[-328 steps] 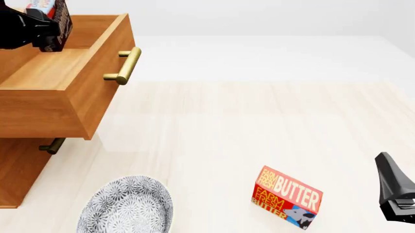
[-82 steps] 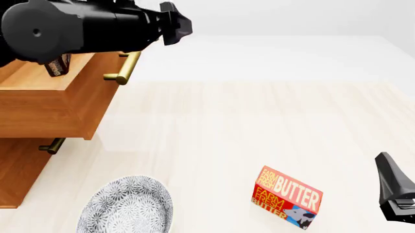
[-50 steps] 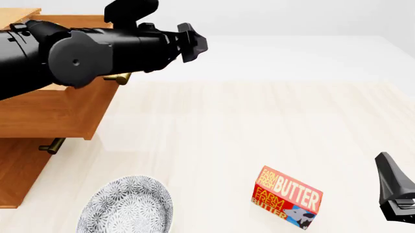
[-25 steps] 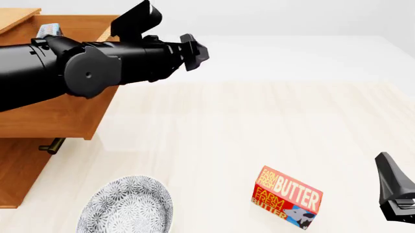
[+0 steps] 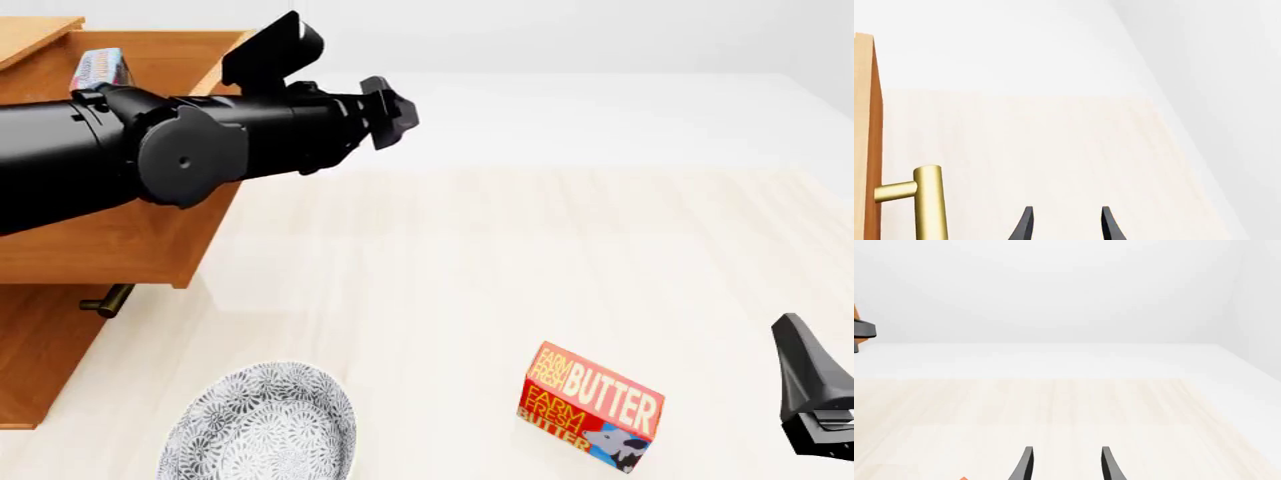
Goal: Put the chocolate pudding in the top drawer of the cabinet and close it.
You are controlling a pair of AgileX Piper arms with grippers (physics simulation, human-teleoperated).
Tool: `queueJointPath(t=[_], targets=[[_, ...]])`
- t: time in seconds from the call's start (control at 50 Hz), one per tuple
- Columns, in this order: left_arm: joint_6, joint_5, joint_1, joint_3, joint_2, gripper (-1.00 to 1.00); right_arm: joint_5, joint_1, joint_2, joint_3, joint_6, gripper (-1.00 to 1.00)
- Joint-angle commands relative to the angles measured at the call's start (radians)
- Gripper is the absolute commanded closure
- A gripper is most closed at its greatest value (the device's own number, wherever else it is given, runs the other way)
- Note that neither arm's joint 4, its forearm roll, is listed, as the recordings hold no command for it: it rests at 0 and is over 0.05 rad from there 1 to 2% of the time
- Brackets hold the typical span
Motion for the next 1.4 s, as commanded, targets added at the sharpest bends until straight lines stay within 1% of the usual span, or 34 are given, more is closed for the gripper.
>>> queueJointPath(t=[0.02,0.38,0.58,0.62,0.64,0.68,0.96,1.08,1.4], targets=[[-0.006,-0.011,0.023,0.013,0.006,-1.0,0.0,0.0,0.0,0.0,0.0,-1.0],[-0.007,-0.008,0.067,0.025,-0.003,-1.0,0.0,0.0,0.0,0.0,0.0,-1.0],[0.005,-0.012,0.1,0.044,-0.008,-1.0,0.0,0.0,0.0,0.0,0.0,-1.0],[0.013,0.004,0.108,0.034,-0.011,-1.0,0.0,0.0,0.0,0.0,0.0,-1.0],[0.028,0.012,0.115,0.03,-0.01,-1.0,0.0,0.0,0.0,0.0,0.0,-1.0],[0.017,0.007,0.117,0.043,-0.019,-1.0,0.0,0.0,0.0,0.0,0.0,-1.0],[0.035,0.02,0.142,0.05,-0.028,-1.0,0.0,0.0,0.0,0.0,0.0,-1.0],[0.028,0.013,0.143,0.056,-0.029,-1.0,0.0,0.0,0.0,0.0,0.0,-1.0],[0.046,0.011,0.185,0.062,-0.017,-1.0,0.0,0.0,0.0,0.0,0.0,-1.0]])
